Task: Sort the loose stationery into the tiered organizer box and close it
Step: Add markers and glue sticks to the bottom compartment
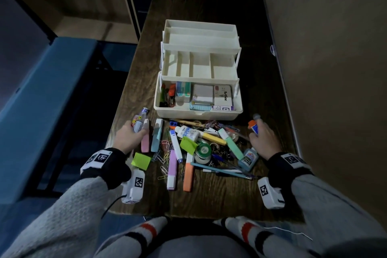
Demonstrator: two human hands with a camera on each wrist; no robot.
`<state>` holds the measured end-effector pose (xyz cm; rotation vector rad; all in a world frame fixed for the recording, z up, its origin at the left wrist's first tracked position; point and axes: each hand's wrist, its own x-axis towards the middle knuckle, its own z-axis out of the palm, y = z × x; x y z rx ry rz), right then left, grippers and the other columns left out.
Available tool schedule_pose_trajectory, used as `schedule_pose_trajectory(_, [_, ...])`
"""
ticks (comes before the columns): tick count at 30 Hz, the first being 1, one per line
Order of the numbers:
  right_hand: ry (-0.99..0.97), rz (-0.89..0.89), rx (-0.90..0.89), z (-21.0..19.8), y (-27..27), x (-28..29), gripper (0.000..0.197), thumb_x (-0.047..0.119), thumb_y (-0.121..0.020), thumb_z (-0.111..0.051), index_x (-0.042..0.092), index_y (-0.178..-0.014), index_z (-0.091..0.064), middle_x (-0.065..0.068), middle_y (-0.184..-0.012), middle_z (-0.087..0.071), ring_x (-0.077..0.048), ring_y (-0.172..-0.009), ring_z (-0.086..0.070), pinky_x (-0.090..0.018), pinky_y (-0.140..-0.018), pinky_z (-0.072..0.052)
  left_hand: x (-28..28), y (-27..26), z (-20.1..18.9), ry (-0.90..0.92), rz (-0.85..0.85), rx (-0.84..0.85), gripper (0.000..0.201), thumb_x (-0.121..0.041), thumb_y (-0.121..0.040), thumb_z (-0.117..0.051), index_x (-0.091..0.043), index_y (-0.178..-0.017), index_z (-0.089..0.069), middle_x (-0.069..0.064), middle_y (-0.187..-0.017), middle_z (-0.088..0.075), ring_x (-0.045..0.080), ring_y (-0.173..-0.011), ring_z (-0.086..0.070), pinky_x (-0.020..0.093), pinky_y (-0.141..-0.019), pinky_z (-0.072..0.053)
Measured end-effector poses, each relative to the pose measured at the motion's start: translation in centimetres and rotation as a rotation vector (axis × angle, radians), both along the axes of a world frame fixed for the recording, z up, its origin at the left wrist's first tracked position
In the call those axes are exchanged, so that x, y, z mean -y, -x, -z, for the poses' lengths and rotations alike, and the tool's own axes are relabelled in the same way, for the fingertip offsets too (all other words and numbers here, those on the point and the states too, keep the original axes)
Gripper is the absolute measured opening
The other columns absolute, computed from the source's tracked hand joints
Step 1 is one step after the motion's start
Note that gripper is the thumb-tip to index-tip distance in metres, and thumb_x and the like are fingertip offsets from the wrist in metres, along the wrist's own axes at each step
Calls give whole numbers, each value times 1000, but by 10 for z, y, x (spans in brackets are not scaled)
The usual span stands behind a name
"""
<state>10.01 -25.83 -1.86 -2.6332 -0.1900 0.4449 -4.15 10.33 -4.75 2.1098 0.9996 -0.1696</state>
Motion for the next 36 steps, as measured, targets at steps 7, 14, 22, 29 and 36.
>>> schedule_pose_trajectory(7, [-183, 109, 52, -6, -9, -5, 30, 25, -99, -41, 25, -129, -38, -12, -117, -52, -23, -93, -50, -31, -75, -33, 3, -8, -19, 186, -22, 131, 17, -26, -90, -59, -9, -94, -61, 14, -70, -63, 24, -49, -52, 25, -50, -43])
schedule_pose_trajectory(14, [-196, -105, 147, -37, -30, -73, 38, 25, -100, -35, 32, -138, -32, -4, -116, -34, -19, -103, -43, -39, -94, -42, 12, -44, -59, 134, 176, 224, 10, -29, -90, -59, -19, -93, -59, 3, -76, -62, 17, -62, -55, 27, -59, -45])
schedule_pose_trajectory(22, [88, -483, -42, -31, -54, -150, 33, 9, -96, -42, 23, -122, -56, -7, -131, -55, -30, -124, -46, -45, -104, -33, 19, -103, -88, 238, 572, 165, 15, -3, -89, -58, -18, -88, -58, -1, -76, -61, 13, -61, -57, 24, -55, -51])
schedule_pose_trajectory(29, [352, -558, -298, -25, -61, -167, 40, 11, -92, -37, 22, -125, -57, -10, -145, -39, -28, -137, -29, -51, -110, -15, 31, -155, -88, -81, 762, 1, 9, -9, -82, -65, -14, -88, -62, 8, -88, -72, 23, -72, -68, 36, -65, -57])
schedule_pose_trajectory(36, [243, -485, -258, -20, -62, -155, 45, 6, -88, -34, 28, -115, -63, -4, -129, -55, -29, -123, -41, -47, -102, -21, 49, -186, -69, -262, 982, -113, 12, -21, -87, -63, -14, -81, -54, 14, -92, -65, 31, -87, -61, 29, -67, -38])
